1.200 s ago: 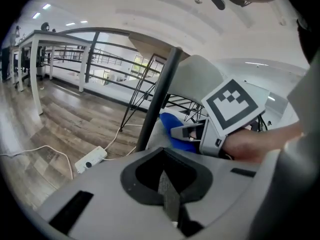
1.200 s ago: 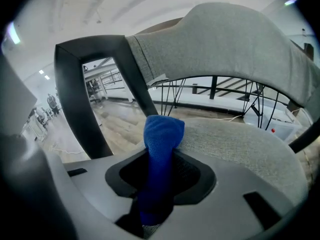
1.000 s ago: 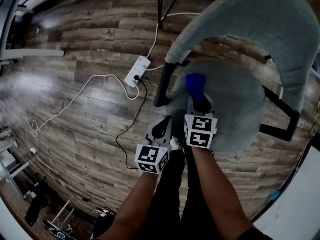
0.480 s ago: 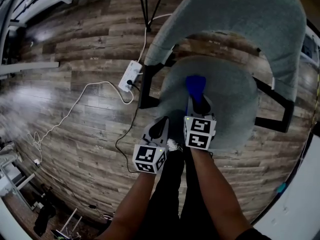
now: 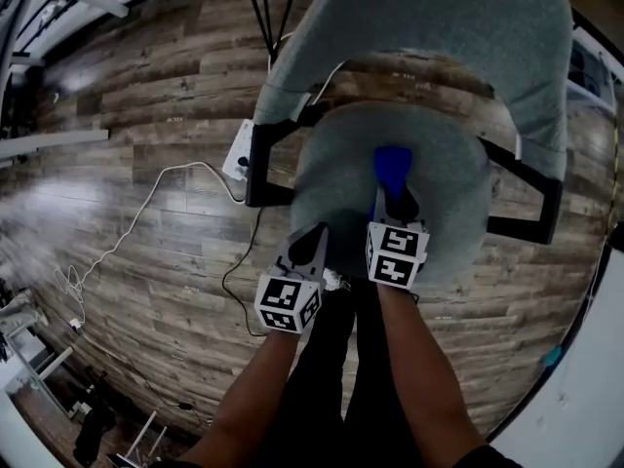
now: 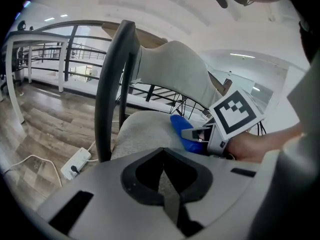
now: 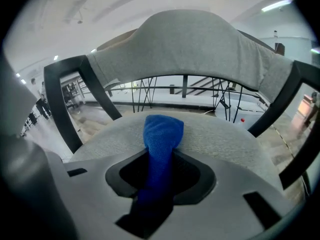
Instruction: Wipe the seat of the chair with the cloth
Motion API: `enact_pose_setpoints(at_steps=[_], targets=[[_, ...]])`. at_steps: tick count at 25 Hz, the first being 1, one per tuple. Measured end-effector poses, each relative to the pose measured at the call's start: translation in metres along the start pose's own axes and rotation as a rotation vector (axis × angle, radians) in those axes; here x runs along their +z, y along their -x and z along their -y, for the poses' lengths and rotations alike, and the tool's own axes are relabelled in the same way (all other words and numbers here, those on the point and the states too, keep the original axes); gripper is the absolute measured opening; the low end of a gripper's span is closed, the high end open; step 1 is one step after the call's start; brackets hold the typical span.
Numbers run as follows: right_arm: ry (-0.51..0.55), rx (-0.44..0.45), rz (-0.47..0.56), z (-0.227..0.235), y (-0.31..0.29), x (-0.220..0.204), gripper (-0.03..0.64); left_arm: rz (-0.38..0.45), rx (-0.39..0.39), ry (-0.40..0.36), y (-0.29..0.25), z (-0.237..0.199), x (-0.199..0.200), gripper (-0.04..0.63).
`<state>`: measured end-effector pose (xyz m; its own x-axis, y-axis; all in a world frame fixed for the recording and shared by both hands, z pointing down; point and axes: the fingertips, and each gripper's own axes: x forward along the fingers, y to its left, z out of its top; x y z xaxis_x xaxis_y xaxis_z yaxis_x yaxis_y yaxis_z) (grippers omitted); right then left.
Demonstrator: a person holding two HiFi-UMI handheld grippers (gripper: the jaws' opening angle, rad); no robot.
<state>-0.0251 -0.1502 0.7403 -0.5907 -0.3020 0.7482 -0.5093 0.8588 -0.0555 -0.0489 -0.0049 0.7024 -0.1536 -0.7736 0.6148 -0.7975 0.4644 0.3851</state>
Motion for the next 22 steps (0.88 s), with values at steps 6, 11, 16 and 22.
enact_pose_setpoints(at_steps=[6, 11, 16, 22], targets=[[-0.032, -0.054, 0.004, 0.040, 0.010, -0.008, 0.130, 0.006, -0.007, -0.017, -0.006, 0.010, 0.006, 0.002], [-0.054, -0.101, -0.002, 0.072, 0.018, -0.013, 0.130, -0.004, -0.031, -0.042, -0.012, 0.021, 0.008, 0.002], [-0.098, -0.132, 0.001, 0.099, 0.025, -0.019, 0.130, -0.030, -0.013, -0.061, -0.015, 0.025, 0.003, 0.002], [-0.099, -0.169, -0.001, 0.127, 0.034, -0.025, 0.130, -0.039, -0.028, -0.074, -0.019, 0.037, 0.000, 0.002]])
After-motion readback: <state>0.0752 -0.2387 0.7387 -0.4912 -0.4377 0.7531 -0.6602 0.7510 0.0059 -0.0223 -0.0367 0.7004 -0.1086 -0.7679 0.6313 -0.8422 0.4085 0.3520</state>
